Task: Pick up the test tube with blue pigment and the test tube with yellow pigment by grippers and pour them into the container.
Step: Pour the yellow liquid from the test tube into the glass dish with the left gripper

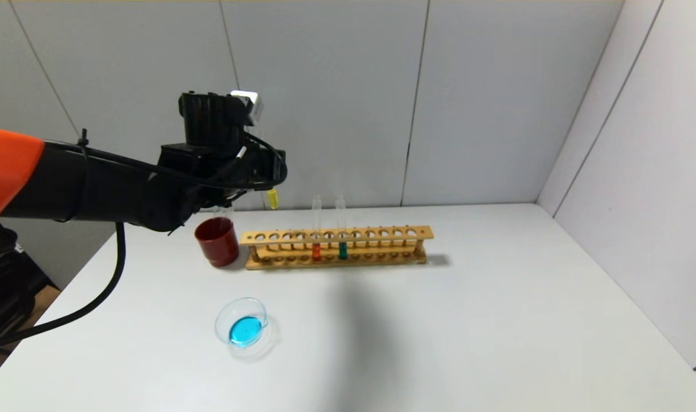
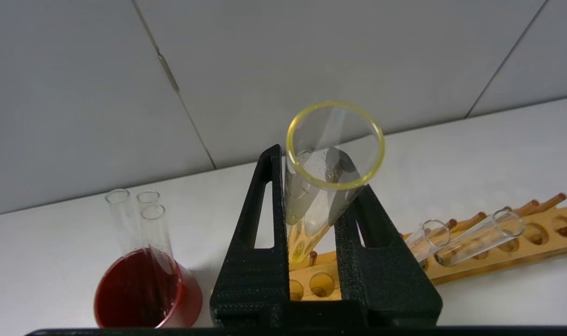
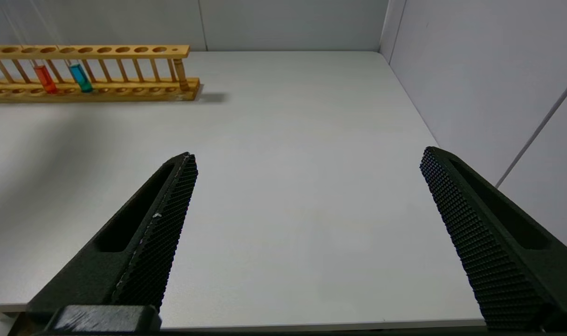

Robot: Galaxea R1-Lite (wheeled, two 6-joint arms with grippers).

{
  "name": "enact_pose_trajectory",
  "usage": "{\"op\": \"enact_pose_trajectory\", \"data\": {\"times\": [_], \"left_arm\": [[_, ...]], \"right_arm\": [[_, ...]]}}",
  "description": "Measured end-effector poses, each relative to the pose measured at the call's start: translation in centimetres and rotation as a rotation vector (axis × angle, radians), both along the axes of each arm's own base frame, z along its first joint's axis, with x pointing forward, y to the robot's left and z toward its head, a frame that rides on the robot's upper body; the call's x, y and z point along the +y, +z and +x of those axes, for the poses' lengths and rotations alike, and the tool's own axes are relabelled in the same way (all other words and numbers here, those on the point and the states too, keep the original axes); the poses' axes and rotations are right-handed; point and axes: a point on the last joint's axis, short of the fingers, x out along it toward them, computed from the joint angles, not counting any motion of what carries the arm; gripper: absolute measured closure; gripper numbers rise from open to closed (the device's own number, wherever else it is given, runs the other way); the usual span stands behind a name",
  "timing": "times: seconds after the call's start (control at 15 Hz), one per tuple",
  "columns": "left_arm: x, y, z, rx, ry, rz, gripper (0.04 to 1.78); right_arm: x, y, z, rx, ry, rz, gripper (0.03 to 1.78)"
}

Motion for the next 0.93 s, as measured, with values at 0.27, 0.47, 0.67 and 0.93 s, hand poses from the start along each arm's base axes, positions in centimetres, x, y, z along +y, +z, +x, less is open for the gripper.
{"op": "enact_pose_trajectory", "data": {"times": [0.27, 0.47, 0.67, 0.93], "left_arm": [[1.2, 1.7, -3.0, -0.031, 0.000, 0.015, 1.49], [2.8, 1.8, -6.6, -0.015, -0.008, 0.075, 1.49], [4.7, 1.2, -10.1, 0.004, -0.032, 0.162, 1.49], [7.5, -0.2, -12.7, 0.031, -0.087, 0.242, 1.49]], "right_arm": [[0.0, 0.0, 0.0, 0.000, 0.000, 0.000, 0.06], [0.0, 0.0, 0.0, 0.000, 0.000, 0.000, 0.06], [0.0, 0.0, 0.0, 0.000, 0.000, 0.000, 0.06], [0.0, 0.0, 0.0, 0.000, 0.000, 0.000, 0.06]]}}
